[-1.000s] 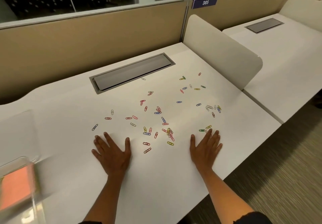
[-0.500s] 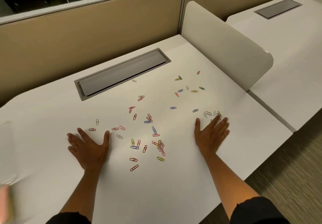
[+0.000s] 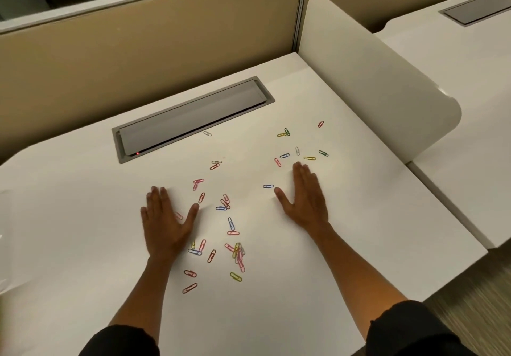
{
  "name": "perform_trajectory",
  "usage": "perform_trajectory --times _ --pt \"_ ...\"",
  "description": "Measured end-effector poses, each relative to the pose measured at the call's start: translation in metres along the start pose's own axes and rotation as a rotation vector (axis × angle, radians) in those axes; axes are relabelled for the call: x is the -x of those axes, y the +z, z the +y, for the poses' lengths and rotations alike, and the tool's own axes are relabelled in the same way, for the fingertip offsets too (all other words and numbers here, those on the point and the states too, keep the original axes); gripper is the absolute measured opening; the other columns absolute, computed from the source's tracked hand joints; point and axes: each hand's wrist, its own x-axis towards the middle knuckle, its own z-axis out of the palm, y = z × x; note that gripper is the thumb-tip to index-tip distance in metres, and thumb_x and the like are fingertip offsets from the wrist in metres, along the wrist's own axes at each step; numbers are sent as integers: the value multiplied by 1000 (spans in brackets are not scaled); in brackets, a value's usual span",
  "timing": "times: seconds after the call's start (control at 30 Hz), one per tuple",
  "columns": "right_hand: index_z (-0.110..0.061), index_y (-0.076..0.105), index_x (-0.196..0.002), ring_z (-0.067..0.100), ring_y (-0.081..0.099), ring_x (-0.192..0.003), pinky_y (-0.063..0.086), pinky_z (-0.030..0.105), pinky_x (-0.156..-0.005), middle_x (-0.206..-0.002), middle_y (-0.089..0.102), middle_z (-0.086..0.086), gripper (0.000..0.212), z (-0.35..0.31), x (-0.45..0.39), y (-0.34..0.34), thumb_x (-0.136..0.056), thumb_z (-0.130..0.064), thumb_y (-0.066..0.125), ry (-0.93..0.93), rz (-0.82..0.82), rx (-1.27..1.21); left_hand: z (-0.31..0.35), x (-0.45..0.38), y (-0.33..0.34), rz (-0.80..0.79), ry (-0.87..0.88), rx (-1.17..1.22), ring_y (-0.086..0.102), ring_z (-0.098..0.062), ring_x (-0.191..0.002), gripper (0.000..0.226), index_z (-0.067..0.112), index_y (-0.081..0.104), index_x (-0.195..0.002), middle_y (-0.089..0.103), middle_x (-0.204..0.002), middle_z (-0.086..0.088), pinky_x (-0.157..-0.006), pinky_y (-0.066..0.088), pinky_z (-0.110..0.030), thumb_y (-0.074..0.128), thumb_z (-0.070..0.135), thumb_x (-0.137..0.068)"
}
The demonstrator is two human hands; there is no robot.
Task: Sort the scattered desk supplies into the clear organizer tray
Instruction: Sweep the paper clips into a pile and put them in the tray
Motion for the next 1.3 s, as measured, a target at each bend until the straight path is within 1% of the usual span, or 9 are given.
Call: perform_trajectory --times 0.23,0.4,0.6,0.7,0.8,0.87,1.07,1.17,1.3 --pt "-11 23 -149 14 16 -146 16 37 -119 -156 24 3 67 -30 5 11 -94 -48 28 -258 -109 -101 46 21 14 -64 123 103 1 -13 -147 88 15 8 -151 5 -160 3 -119 6 -40 22 71 -85" --pt "-9 30 -147 16 21 -144 19 38 -119 -154 30 4 63 -62 23 16 -92 -38 25 -401 -161 -194 58 43 20 -105 215 147 -3 -7 -146 76 18 7 -152 3 -159 6 -120 5 -39 20 61 -91" --pt "-7 37 -144 17 28 -142 23 38 -117 -150 37 5 56 -86 50 27 -93 -28 29 -506 -199 -285 65 76 20 -90 250 256 3 -4 -145 70 17 19 -150 12 -157 8 -120 6 -34 16 57 -93" --pt "-11 34 -146 13 28 -141 21 34 -118 -151 37 3 54 -96 63 26 -94 -26 27 -525 -232 -381 71 85 11 -96 172 477 19 -5 -143 57 22 30 -147 27 -153 9 -119 18 -39 23 48 -96" --pt "-18 29 -148 8 26 -141 19 25 -118 -153 33 -2 51 -97 65 18 -97 -23 32 -413 -305 -528 73 87 -6 -35 34 714 41 -1 -130 54 20 44 -140 46 -143 6 -111 34 -24 35 46 -94" --pt "-17 31 -147 6 26 -141 22 25 -117 -153 32 -2 50 -88 58 12 -98 -25 37 -346 -245 -608 66 85 -12 12 18 704 39 0 -131 58 17 43 -141 44 -144 6 -107 30 -12 38 49 -92" --pt "-9 45 -137 24 33 -138 30 43 -113 -145 41 12 48 -3 7 -9 -95 -32 40 -112 168 -421 29 61 4 -25 -2 410 3 -6 -145 73 21 18 -150 10 -159 6 -119 6 -35 31 60 -90" --pt "-7 40 -139 30 29 -139 27 50 -112 -148 36 15 58 52 -13 -22 -92 -40 35 61 187 -237 27 40 5 -67 -47 343 -4 -10 -146 82 18 9 -151 3 -160 3 -119 -3 -39 29 64 -86" --pt "-8 24 -147 29 16 -144 14 46 -118 -155 22 15 74 96 -29 -28 -90 -54 26 197 89 -24 36 12 7 -128 -91 277 -7 -16 -146 91 17 1 -151 -2 -160 0 -117 -7 -45 26 70 -81"
